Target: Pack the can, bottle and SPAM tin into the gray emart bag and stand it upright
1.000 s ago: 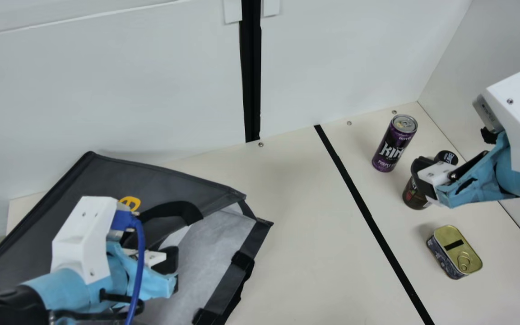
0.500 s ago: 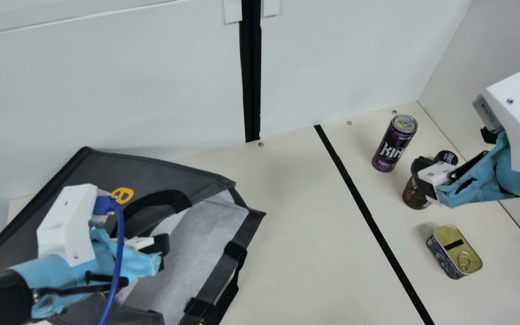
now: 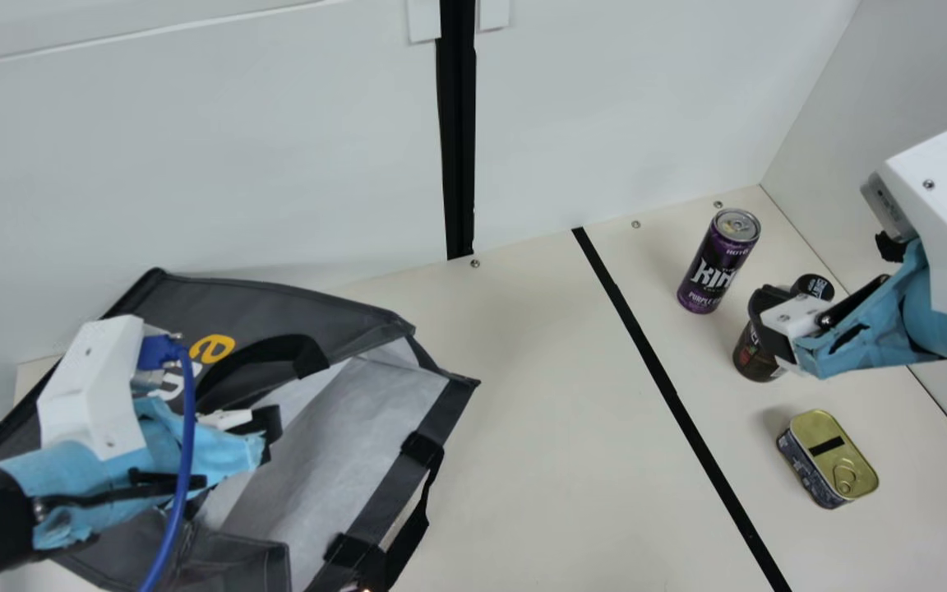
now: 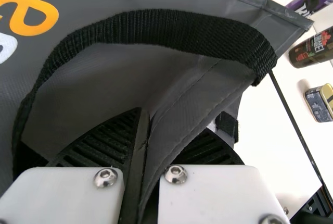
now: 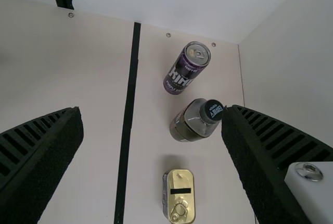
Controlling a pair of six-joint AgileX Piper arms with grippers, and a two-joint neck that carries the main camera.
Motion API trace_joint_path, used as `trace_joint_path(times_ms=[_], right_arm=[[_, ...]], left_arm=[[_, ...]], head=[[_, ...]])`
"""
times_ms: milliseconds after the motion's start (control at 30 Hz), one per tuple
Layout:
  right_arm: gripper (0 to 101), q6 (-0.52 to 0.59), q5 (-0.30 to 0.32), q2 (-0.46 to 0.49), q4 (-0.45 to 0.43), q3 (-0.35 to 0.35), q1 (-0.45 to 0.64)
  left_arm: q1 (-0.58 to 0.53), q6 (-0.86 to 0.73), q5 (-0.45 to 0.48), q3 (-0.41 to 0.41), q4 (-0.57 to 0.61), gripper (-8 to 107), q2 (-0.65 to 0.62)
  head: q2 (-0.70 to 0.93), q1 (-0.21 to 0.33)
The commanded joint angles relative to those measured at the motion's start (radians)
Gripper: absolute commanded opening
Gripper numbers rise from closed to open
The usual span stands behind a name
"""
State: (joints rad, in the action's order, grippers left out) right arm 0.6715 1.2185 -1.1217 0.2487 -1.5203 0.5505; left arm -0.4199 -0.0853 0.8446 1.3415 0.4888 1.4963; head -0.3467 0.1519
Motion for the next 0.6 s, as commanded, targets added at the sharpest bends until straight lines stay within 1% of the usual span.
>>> trace_joint_path(times_ms=[0, 567], right_arm=[[95, 0.000, 0.000, 0.000, 0.000, 0.000, 0.000], [95, 0.000, 0.000, 0.000, 0.000, 0.000, 0.000]], left_arm=[[0.003, -0.002, 0.000, 0.003, 0.001, -8, 0.002], [0.013, -0.004, 0.000, 0.006, 0.002, -8, 0.005]], head=[[-0.002, 0.023], [-0.002, 0.023]])
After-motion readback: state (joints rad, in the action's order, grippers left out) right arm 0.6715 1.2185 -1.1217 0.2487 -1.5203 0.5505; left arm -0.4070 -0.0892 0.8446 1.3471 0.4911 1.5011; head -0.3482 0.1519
